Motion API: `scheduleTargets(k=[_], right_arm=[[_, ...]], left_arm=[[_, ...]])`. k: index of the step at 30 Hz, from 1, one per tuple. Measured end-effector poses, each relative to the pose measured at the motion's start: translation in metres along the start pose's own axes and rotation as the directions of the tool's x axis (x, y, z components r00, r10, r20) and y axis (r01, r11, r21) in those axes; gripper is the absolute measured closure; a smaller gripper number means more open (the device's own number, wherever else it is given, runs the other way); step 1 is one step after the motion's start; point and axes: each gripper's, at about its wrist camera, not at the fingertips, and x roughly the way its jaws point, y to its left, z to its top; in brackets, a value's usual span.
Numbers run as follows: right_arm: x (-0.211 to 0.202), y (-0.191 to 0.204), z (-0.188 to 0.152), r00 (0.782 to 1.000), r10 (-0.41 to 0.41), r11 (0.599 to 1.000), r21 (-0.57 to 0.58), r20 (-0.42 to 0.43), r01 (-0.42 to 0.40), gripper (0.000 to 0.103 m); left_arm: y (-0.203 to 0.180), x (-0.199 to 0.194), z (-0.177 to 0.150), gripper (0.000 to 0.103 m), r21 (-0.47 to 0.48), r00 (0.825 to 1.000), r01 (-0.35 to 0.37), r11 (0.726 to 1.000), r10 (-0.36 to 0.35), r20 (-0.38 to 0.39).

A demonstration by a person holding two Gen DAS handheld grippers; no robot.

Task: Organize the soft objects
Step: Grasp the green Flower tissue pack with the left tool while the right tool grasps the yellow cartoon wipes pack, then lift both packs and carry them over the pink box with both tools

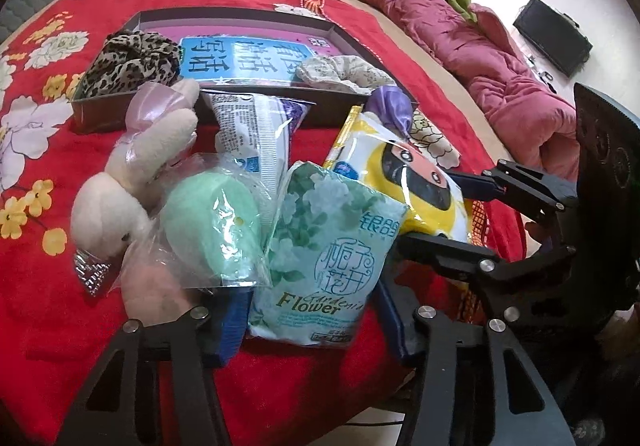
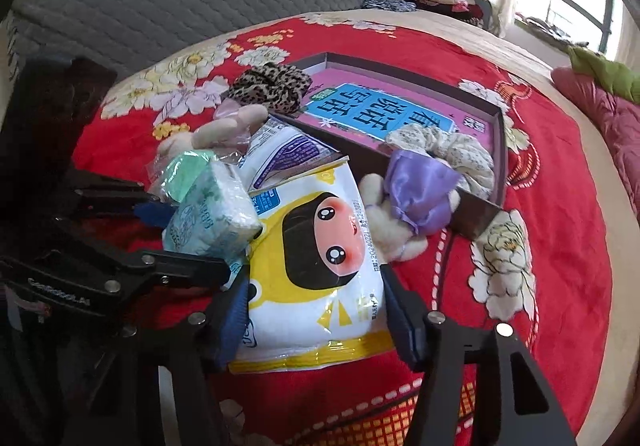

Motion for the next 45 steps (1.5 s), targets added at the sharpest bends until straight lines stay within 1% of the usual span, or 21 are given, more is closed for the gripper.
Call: scheduleTargets(k=[3,6,8,10,14,18,25,28,30,34,38,42,45], right_arm=[[-0.009,-0.007,-0.001,1.0,0.016,0.999,0.05,0.023,-0.017,0.043],[-0.019,-0.016,0.001,0.997,0.039,0.993,0.108,0.07,-0.047,0.043],[-0.024,-0.021,0.002,0.994,0.047,0.988,0.139,0.101,-0.061,0.043],[-0.029,-0.029,0.004,0.989,0.055,0.981,0.177,0.136,-0.079,0.043],[-0.033,-0.036,0.007,0.985,0.053,0.973,0.213,0.167,-0.089,0.043],[-0.034,-0.038,0.009,0.982,0.049,0.972,0.217,0.183,-0.089,0.043],[-0.035,-0.044,0.011,0.978,0.037,0.967,0.24,0.207,-0.088,0.043],[-0.035,-0.046,0.01,0.978,0.032,0.965,0.25,0.205,-0.084,0.043],[-0.034,-0.046,0.01,0.978,0.034,0.964,0.251,0.205,-0.086,0.043],[-0.035,-0.046,0.01,0.978,0.032,0.965,0.249,0.206,-0.084,0.043],[-0.036,-0.047,0.01,0.978,0.028,0.964,0.254,0.208,-0.082,0.043],[-0.039,-0.048,0.01,0.975,0.021,0.964,0.255,0.22,-0.079,0.043],[-0.042,-0.05,0.011,0.971,0.012,0.963,0.259,0.241,-0.076,0.043]], left_arm=[[-0.002,-0.003,0.001,0.048,-0.005,0.999,0.032,0.999,-0.032,0.005],[-0.005,-0.011,0.001,0.048,-0.004,0.997,0.068,0.998,-0.068,0.023],[-0.004,-0.017,0.001,0.048,-0.016,0.994,0.106,0.994,-0.105,0.036],[-0.004,-0.022,0.002,0.048,-0.02,0.992,0.119,0.993,-0.117,0.054],[-0.002,-0.03,0.004,0.048,-0.025,0.986,0.141,0.99,-0.138,0.088],[-0.001,-0.037,0.007,0.048,-0.015,0.98,0.163,0.986,-0.161,0.115],[0.001,-0.045,0.009,0.048,-0.007,0.975,0.173,0.985,-0.17,0.145],[0.0,-0.044,0.007,0.048,-0.015,0.972,0.195,0.981,-0.191,0.135],[-0.008,-0.04,0.005,0.048,0.014,0.974,0.192,0.981,-0.192,0.116],[-0.016,-0.042,0.001,0.048,0.044,0.973,0.2,0.979,-0.203,0.111],[-0.016,-0.04,0.0,0.048,0.035,0.975,0.198,0.979,-0.201,0.097],[-0.016,-0.043,0.0,0.048,0.03,0.971,0.212,0.977,-0.214,0.105],[-0.019,-0.051,0.001,0.048,0.044,0.969,0.213,0.976,-0.216,0.121]])
